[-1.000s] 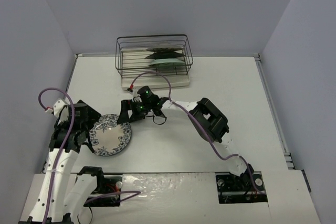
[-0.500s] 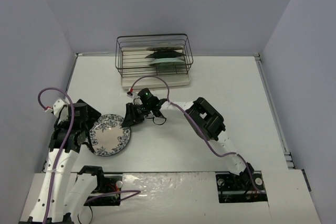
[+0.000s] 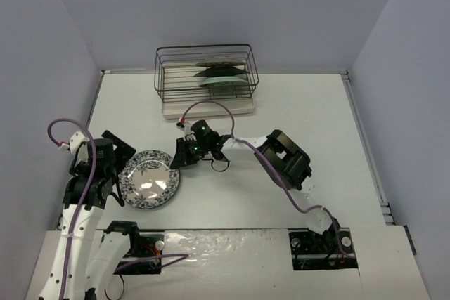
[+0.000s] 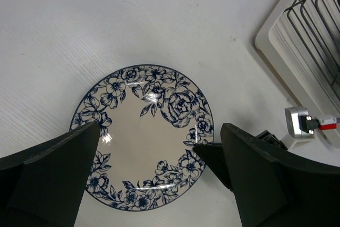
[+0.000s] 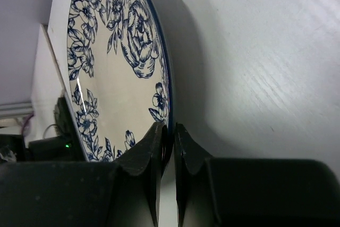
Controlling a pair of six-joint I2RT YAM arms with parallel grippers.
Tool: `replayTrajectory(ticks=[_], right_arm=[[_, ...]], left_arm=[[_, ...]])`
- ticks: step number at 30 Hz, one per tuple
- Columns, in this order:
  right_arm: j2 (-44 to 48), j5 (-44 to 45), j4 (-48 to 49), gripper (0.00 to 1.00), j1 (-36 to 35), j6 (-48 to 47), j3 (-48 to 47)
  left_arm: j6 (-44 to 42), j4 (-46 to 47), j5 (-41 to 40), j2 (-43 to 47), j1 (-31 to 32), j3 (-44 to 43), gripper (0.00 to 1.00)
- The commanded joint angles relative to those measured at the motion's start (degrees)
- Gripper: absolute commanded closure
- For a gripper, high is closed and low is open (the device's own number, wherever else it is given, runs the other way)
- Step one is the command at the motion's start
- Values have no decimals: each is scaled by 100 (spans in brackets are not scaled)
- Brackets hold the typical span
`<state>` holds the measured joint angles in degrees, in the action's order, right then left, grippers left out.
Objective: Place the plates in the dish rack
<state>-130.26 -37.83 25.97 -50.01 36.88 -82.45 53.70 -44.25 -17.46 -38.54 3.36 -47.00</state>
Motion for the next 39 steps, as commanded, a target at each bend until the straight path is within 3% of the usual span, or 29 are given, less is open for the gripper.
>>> replayTrajectory(ticks=[1,8,16,20,26,34,39], right_arm=[[1860,1358,632,100,129,-2048,461],[3615,2623,540,100,457,-3187,997],[4781,3817,-200,100,290,-5632,488],[4899,4715,-225,100,-127,-7418,419],[4762,5349,74,100,-239,-9327,249],[4431,5541,912,100,-417,-11850,436],[4316,5410,1113,100,-416,-12547,576]], left_arm=[[-269,495,393,27,-23,-98,3],[-270,845,610,37,-19,115,3],[-369,1074,645,-200,-19,86,3],[-379,1169,621,-316,-19,86,3],[-348,1224,569,-516,-14,47,3],[-251,1441,700,-737,-10,73,3],[-182,1551,718,-813,-13,77,3]])
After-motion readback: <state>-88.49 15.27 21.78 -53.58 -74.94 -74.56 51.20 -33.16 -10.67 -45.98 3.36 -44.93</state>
